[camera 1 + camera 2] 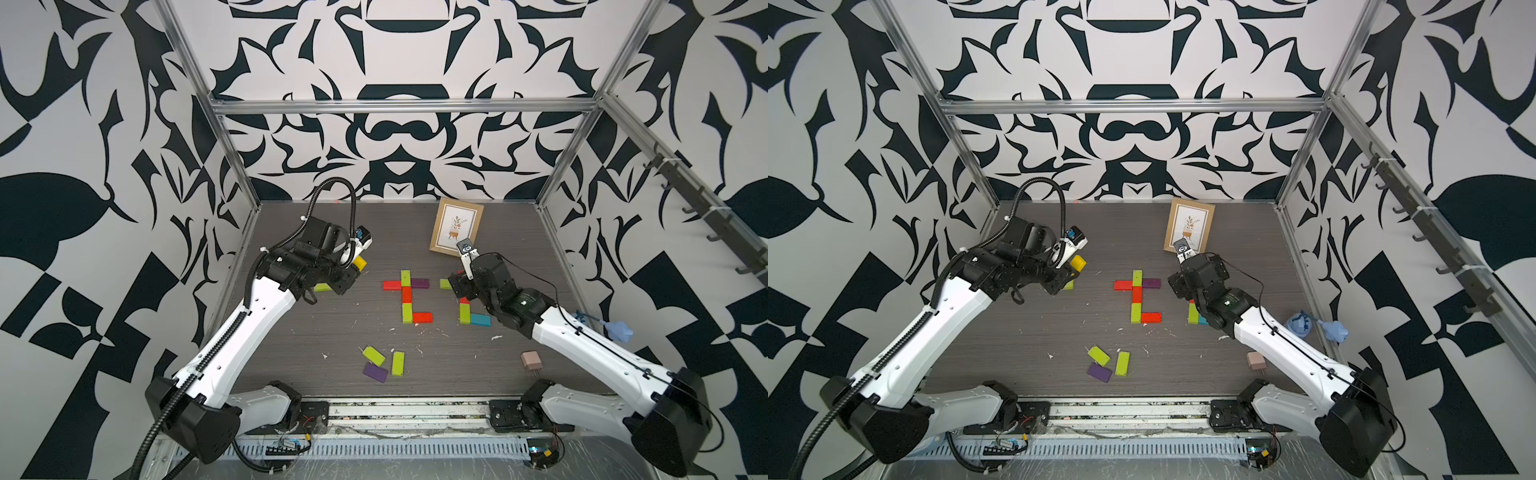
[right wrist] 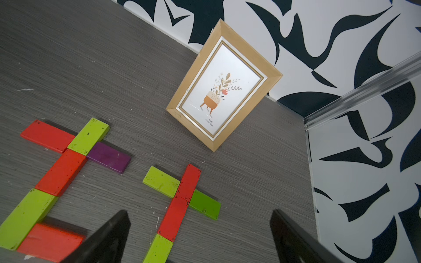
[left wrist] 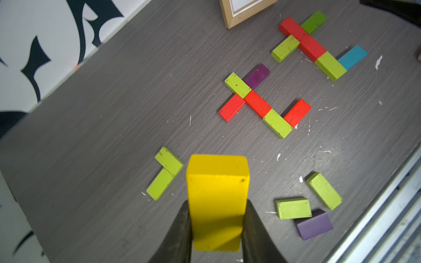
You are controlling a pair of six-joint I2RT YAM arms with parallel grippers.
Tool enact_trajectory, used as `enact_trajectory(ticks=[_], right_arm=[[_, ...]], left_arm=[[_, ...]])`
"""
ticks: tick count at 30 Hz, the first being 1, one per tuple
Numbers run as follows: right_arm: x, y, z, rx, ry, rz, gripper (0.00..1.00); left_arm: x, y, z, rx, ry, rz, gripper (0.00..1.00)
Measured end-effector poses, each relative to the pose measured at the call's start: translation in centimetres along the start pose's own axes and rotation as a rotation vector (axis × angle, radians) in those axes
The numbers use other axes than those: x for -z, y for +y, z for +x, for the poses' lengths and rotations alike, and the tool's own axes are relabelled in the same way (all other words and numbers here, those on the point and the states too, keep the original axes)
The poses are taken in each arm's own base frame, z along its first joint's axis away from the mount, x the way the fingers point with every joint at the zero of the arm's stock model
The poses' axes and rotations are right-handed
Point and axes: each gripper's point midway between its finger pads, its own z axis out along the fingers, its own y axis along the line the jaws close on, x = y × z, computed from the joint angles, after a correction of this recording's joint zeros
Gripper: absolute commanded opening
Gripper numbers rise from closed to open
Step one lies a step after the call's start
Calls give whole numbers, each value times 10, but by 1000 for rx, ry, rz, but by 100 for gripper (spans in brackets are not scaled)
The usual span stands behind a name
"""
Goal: Assemble the letter t with building blocks
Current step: Assemble the building block at the center of the board.
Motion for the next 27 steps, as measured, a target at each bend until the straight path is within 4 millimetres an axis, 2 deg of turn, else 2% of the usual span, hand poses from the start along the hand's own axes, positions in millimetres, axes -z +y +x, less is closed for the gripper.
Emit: enact_trajectory(ticks=[10,15,27], right_arm=[[0,0,1,2,4,0,100],[0,0,1,3,6,0,99],[1,1,4,9,14,-4,100]], left_arm=[[-25,9,3,-381,61,142,0],[-40,14,12,-537,121,166,0],[-95,37,32,-619,304,201,0]])
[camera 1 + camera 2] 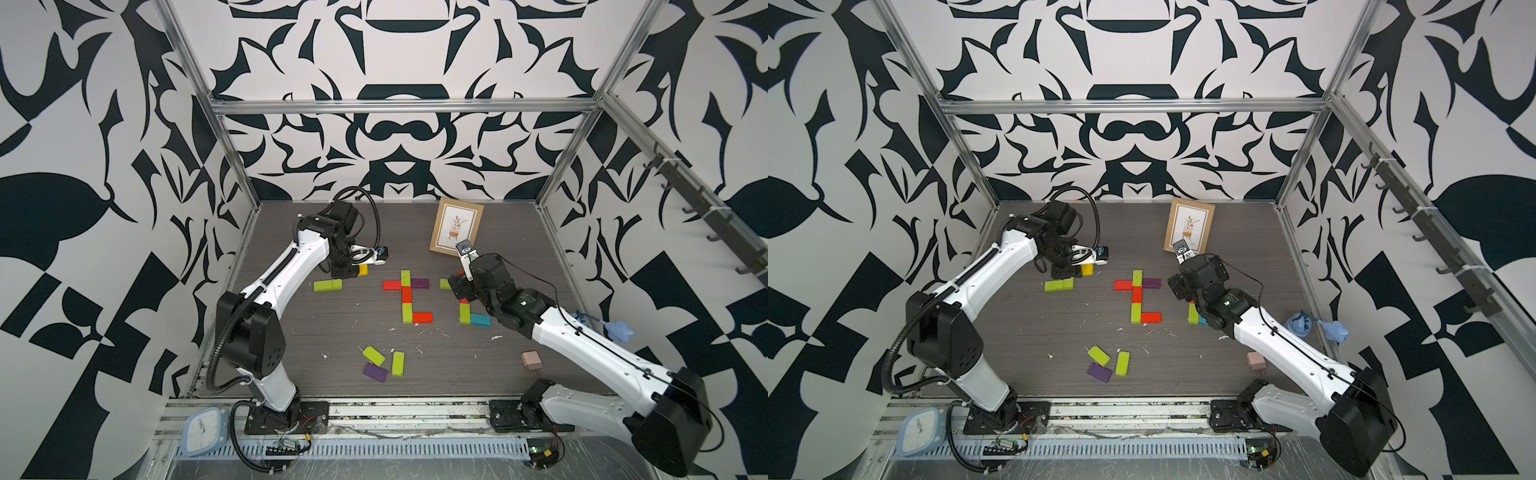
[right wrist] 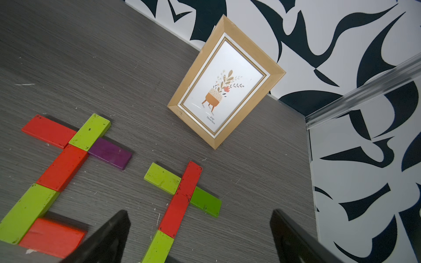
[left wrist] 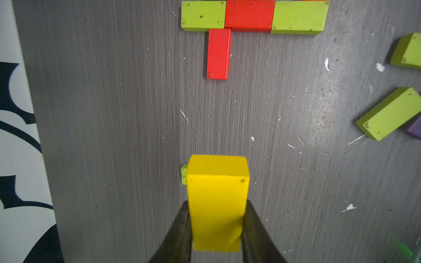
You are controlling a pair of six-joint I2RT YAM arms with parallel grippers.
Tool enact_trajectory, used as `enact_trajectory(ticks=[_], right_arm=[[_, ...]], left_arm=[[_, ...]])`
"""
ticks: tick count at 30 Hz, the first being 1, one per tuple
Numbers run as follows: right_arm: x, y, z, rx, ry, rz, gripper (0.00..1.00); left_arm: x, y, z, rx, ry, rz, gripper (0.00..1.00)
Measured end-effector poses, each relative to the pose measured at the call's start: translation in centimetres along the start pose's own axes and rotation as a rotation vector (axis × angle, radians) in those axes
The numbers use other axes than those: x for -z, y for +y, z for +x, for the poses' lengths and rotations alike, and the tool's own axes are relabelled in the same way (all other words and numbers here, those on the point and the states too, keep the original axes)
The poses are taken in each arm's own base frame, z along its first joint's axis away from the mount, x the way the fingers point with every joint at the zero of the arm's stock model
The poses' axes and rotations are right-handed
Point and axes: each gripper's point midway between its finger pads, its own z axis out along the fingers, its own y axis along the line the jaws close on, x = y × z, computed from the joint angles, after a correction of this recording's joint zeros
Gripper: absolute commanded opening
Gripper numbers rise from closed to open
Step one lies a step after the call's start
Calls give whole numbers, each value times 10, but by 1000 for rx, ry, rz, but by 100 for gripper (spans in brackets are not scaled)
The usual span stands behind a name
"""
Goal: Assemble the letter t with building blocks
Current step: Assemble the building block at the center of the board.
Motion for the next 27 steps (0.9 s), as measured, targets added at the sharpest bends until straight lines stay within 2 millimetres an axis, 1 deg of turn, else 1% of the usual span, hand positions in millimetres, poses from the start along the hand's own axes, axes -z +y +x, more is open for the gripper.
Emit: enact_trajectory(ticks=[8,15,21,24,27], right_arm=[[3,-1,-1,-3,-7,0,99],[6,-1,-3,-3,-17,-4,99],[6,1,-3,0,-18,-8,99],[6,1,-4,1,-18,-8,99],[6,2,-3,2,-18,-9,100]], left_arm=[[-38,13,6,19,70,61,0],[-69,13,16,45,130,108,0],[-79,16,18,52,140,100,0],[-84,14,19,54,141,100,0],[-94,13,21,55,148,114,0]])
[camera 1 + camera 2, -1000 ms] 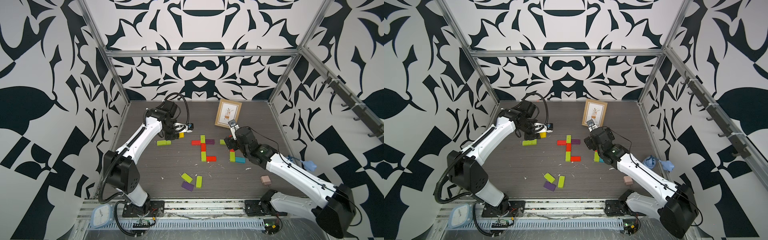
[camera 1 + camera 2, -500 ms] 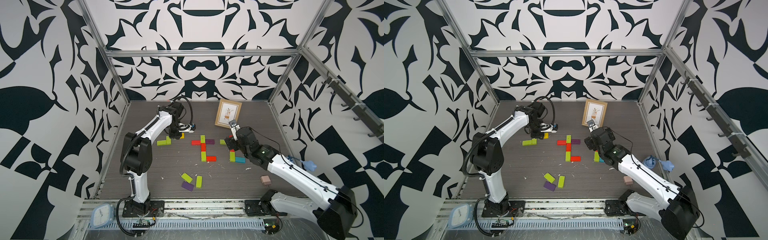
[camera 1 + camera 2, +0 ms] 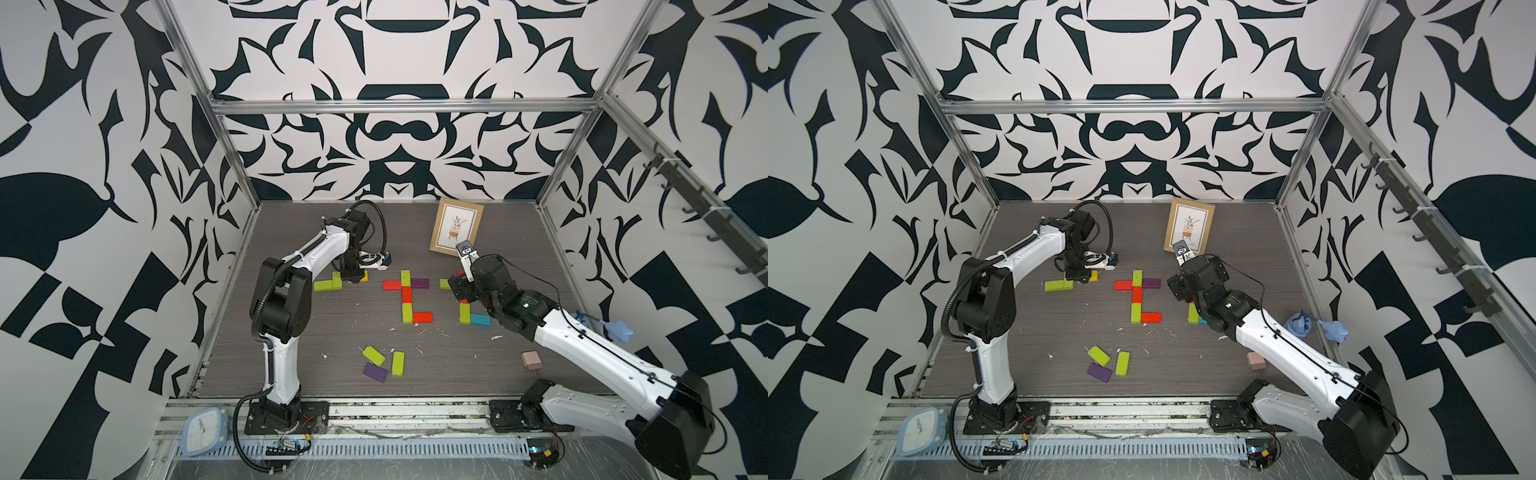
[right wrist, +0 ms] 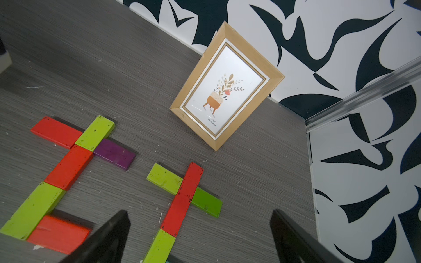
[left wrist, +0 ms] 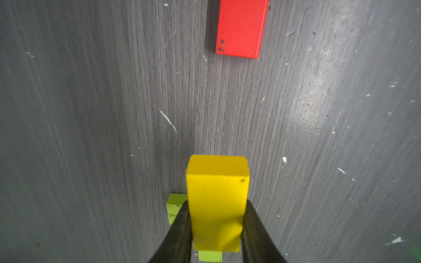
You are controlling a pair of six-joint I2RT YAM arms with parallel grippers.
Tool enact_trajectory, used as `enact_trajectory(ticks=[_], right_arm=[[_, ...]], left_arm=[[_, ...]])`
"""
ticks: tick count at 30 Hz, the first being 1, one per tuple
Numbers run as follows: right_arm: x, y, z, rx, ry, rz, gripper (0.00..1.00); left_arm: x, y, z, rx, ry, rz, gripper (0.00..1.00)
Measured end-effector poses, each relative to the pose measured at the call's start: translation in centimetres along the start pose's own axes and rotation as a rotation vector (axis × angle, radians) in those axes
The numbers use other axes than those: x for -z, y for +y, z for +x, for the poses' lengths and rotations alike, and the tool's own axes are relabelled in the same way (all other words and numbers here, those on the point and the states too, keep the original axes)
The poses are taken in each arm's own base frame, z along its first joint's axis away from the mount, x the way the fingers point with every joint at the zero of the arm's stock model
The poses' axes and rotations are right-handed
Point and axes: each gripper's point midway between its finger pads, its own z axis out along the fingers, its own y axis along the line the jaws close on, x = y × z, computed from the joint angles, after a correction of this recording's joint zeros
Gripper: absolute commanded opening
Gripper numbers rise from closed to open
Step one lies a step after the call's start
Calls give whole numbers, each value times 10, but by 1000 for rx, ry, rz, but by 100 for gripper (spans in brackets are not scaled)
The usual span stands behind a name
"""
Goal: Assemble the letter t with building blocks
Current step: Assemble the building block at the center of the board.
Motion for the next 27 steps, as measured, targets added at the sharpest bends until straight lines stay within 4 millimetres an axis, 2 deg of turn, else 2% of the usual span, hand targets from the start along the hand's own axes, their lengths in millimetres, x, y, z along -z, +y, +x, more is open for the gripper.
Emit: enact_trajectory(ticks=[5,14,21,27], right_arm=[[0,1,0,2,-1,-1,100],[1,5,-1,10,-4,-11,99],[1,6,-1,12,-3,-13,100],[1,8,0,15,-2,-16,100]], left_arm=[[-16,0,2,2,15,19,0],[-19,9,7,17,17,-4,0],[-34,4,18,28,40,23,0],[-35,7,19,26,38,18,0]])
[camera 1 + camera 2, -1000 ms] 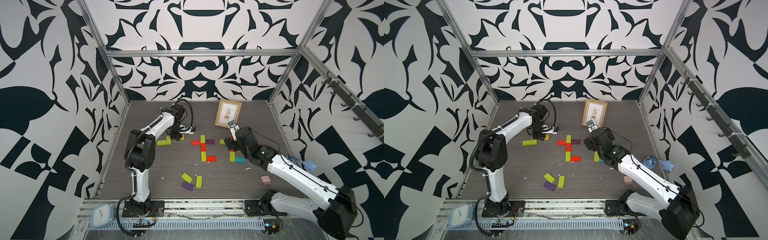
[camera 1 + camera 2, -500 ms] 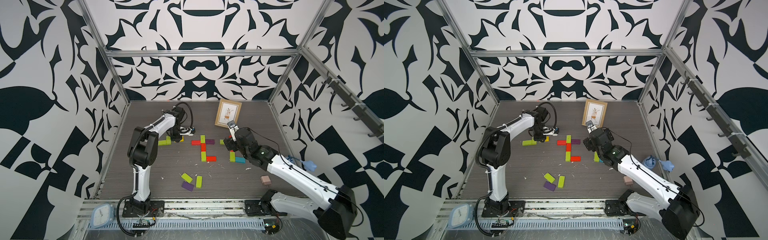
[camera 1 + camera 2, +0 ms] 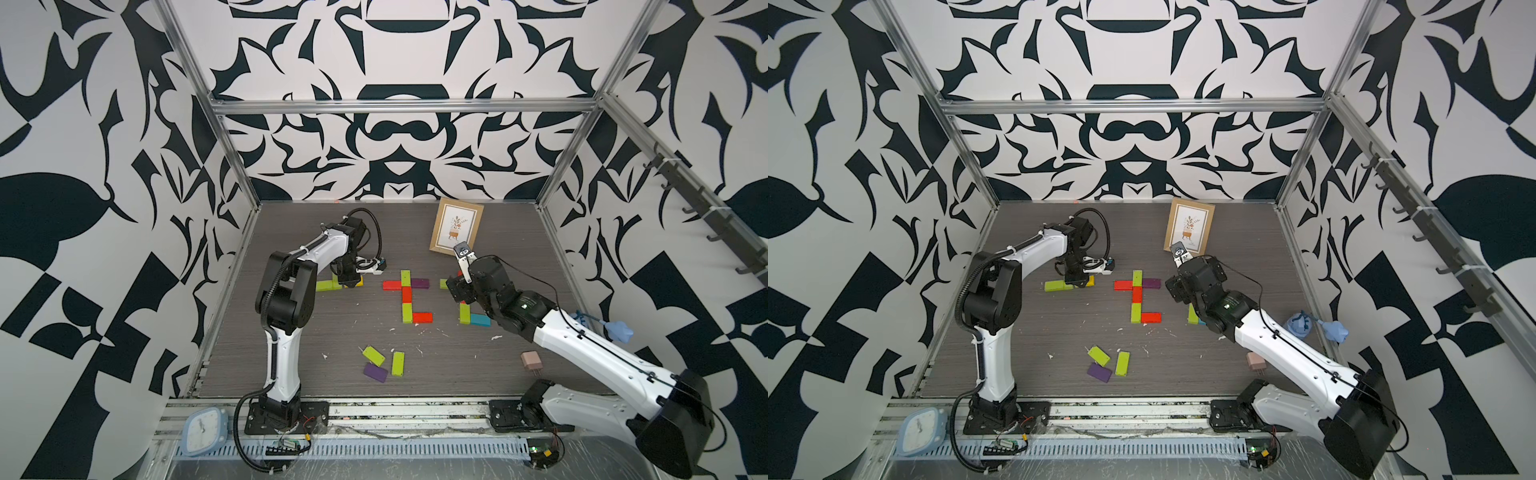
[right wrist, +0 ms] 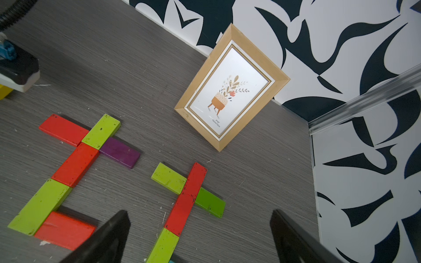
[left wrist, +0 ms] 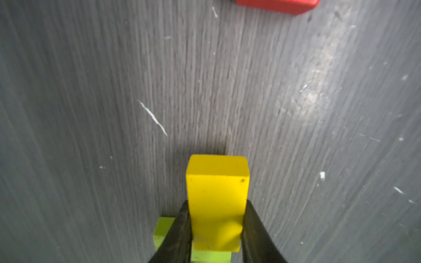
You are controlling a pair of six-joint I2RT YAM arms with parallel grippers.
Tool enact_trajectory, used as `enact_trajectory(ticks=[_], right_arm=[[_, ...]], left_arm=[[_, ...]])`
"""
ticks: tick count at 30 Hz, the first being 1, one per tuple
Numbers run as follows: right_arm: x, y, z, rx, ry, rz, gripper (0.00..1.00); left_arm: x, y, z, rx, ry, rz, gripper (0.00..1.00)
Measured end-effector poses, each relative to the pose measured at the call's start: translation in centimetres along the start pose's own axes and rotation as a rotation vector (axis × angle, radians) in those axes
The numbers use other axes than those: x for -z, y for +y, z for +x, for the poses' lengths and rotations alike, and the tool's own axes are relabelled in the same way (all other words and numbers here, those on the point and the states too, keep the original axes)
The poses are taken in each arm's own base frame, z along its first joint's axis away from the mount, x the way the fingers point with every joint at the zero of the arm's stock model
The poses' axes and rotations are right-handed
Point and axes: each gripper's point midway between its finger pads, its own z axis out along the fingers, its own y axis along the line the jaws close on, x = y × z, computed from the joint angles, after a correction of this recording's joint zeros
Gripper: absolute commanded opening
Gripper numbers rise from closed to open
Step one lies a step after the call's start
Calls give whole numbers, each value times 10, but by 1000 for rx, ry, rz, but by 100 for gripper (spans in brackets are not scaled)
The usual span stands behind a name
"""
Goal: Assemble the letter t with building blocks
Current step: Assemble the building block at the center of the board.
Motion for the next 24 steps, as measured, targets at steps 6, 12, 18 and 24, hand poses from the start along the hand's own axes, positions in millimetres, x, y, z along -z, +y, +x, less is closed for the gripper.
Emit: enact_trajectory(ticks=[6,12,18,24], right_arm=[[-1,2,1,5,4,-3,99],[-1,3,1,8,4,-6,100],[0,4,1,10,5,-7,99],[-1,5,1,16,6,-8,100]], left_arm=[[-6,-2,3,-2,5,8,1],[-9,-2,6,-5,12,10,2],[-9,1,9,-6,19,-2,5],[-13,3,9,-9,21,-5,7]])
